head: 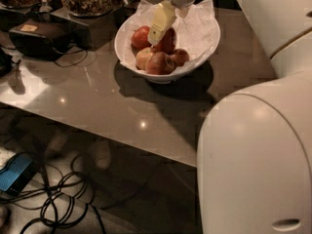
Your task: Pick apple from white bowl
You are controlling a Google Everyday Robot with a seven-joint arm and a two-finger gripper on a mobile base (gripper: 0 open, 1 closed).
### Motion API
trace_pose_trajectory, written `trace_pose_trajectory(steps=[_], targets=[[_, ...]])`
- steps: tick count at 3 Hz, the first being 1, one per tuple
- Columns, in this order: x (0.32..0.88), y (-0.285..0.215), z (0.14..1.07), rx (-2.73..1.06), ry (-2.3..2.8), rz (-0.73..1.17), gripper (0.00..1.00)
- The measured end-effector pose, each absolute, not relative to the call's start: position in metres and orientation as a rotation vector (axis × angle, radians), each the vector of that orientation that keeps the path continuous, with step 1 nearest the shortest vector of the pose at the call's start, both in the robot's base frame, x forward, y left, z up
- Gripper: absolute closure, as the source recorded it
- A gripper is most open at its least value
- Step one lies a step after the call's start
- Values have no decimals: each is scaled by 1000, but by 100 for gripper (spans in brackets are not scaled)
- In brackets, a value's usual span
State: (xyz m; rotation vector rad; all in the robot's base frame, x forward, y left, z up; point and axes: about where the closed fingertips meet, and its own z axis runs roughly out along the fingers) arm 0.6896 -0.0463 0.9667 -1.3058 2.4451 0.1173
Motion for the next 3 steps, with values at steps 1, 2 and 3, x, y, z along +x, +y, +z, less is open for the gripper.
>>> trace_pose_trajectory(steps=[1, 2, 3], targets=[[697, -49, 959, -1298, 2462, 119, 14], [700, -47, 948, -1308, 2483, 132, 14], [700, -47, 948, -1308, 2483, 132, 15]])
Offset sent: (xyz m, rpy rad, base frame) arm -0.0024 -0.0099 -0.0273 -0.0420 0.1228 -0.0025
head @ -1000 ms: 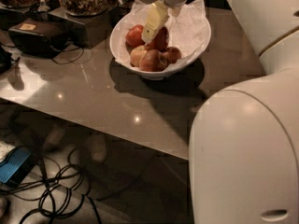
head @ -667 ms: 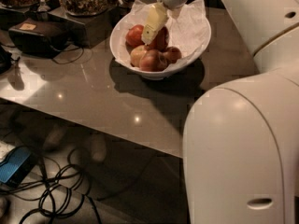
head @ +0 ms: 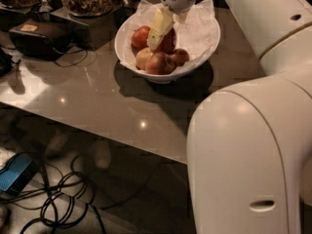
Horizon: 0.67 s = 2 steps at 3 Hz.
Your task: Pick apple from white bowl
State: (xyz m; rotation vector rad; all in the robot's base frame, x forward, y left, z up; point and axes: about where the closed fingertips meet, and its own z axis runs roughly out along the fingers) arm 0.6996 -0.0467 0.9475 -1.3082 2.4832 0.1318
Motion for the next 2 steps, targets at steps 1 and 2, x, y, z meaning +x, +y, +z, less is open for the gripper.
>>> trace_pose_trajectory(steps=[1, 2], targets=[[700, -47, 948, -1308, 2483, 132, 34], [700, -47, 948, -1308, 2483, 132, 57]])
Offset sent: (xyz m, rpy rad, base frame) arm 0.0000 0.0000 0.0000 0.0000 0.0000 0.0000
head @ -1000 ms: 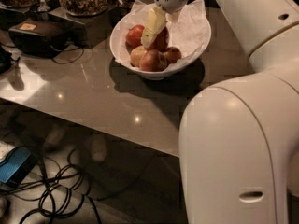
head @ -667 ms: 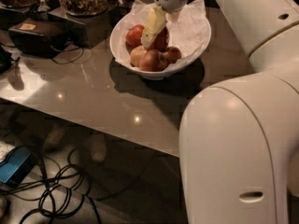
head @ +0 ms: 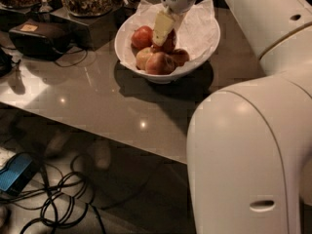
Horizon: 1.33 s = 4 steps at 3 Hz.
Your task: Pick apple from white bowl
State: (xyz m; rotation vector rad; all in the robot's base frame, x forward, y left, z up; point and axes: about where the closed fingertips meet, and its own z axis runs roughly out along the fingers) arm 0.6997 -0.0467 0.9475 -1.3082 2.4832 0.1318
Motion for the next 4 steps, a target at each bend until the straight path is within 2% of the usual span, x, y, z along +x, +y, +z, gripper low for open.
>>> trace_pose_trajectory(steps=[2, 4], targets=[[700, -47, 948, -1308, 2483, 132, 100], [703, -43, 957, -1299, 2441, 125, 100]])
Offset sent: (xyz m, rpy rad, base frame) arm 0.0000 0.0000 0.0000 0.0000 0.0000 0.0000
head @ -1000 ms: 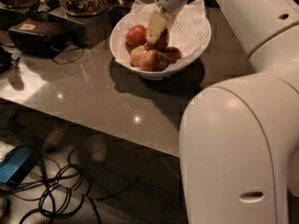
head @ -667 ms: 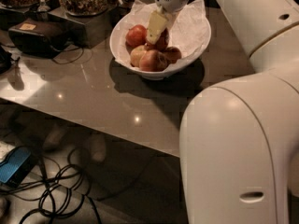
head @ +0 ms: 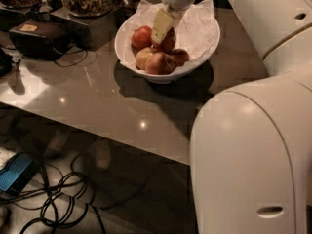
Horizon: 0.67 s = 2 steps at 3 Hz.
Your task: Pick apple from white bowl
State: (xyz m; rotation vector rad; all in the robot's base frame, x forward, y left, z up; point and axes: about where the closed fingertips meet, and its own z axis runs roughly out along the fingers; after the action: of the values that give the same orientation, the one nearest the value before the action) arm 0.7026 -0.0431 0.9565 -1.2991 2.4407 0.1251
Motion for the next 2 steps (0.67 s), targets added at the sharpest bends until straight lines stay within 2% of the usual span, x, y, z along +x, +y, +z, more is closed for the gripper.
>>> trace_pose_trajectory(steps=[2], targets=[[696, -39, 979, -1299, 2383, 129, 100]])
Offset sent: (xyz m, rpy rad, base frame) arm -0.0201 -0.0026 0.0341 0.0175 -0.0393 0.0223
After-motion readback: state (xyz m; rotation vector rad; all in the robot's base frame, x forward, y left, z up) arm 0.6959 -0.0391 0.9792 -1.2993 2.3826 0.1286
